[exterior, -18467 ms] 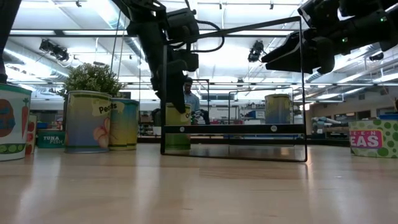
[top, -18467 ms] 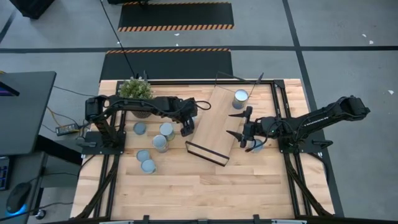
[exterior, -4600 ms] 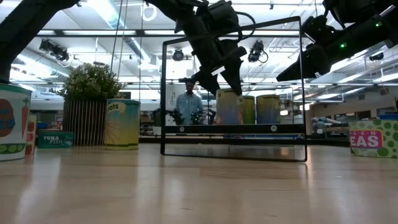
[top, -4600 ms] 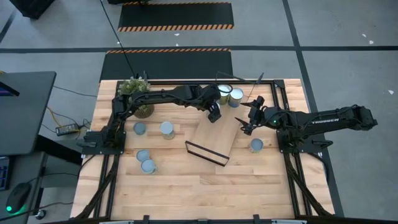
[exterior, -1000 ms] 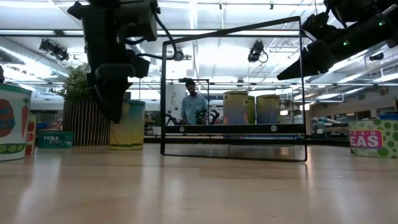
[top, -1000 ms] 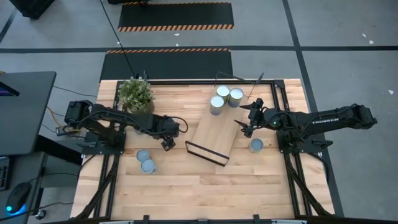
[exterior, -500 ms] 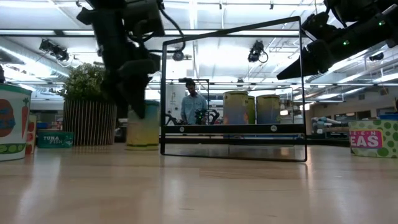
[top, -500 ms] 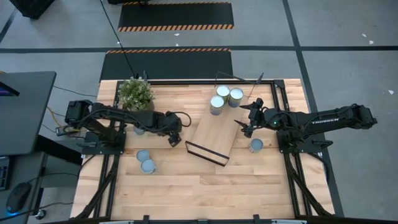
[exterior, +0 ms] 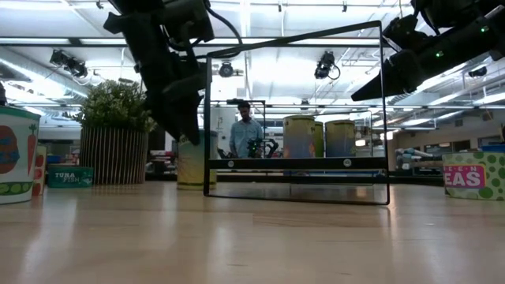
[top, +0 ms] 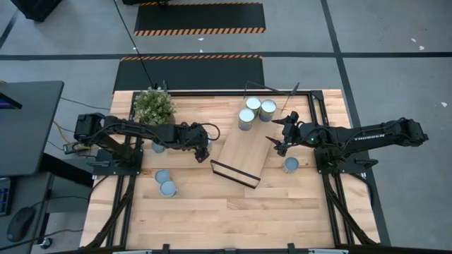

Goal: Pick and place cans onto a shelf
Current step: Put the canned carrots on the shelf

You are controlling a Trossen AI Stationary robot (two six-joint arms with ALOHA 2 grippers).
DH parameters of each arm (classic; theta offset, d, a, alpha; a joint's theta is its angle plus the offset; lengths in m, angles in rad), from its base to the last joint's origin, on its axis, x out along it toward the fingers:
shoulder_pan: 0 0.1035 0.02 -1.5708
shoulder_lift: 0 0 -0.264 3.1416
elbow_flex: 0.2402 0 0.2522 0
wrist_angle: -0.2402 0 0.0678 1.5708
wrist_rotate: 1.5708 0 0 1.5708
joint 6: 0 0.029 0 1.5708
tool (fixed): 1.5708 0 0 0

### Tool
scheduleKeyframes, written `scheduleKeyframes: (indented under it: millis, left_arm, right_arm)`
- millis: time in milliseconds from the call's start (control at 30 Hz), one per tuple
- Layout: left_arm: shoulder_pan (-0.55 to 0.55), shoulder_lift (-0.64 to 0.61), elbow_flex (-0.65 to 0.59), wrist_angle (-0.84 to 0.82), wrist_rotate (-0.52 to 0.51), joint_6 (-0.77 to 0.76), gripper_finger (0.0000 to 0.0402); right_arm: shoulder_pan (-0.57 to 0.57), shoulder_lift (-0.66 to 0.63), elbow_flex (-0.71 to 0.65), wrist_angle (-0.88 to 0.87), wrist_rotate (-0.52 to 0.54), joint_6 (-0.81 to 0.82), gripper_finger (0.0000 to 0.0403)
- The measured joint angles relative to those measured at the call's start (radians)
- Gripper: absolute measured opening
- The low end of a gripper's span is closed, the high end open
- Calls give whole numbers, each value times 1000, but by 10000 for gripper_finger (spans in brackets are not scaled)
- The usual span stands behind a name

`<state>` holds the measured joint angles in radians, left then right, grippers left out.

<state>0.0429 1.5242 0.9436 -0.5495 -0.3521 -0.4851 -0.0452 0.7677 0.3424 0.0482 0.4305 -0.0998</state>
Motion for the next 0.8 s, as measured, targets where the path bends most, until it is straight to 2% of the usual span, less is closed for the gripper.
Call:
scheduleKeyframes:
  millis: [433, 667, 800]
  left_arm:
    - [2, 0, 0, -1, 18, 22, 316]
    - [23, 0, 0, -8, 130, 4, 318]
    - [13, 0, 0, -26, 126, -1, 318]
  right_arm:
    - [0, 0, 0, 0, 0, 2, 350]
    - [0, 0, 0, 0, 0, 2, 350]
    - [0, 0, 0, 0, 0, 2, 350]
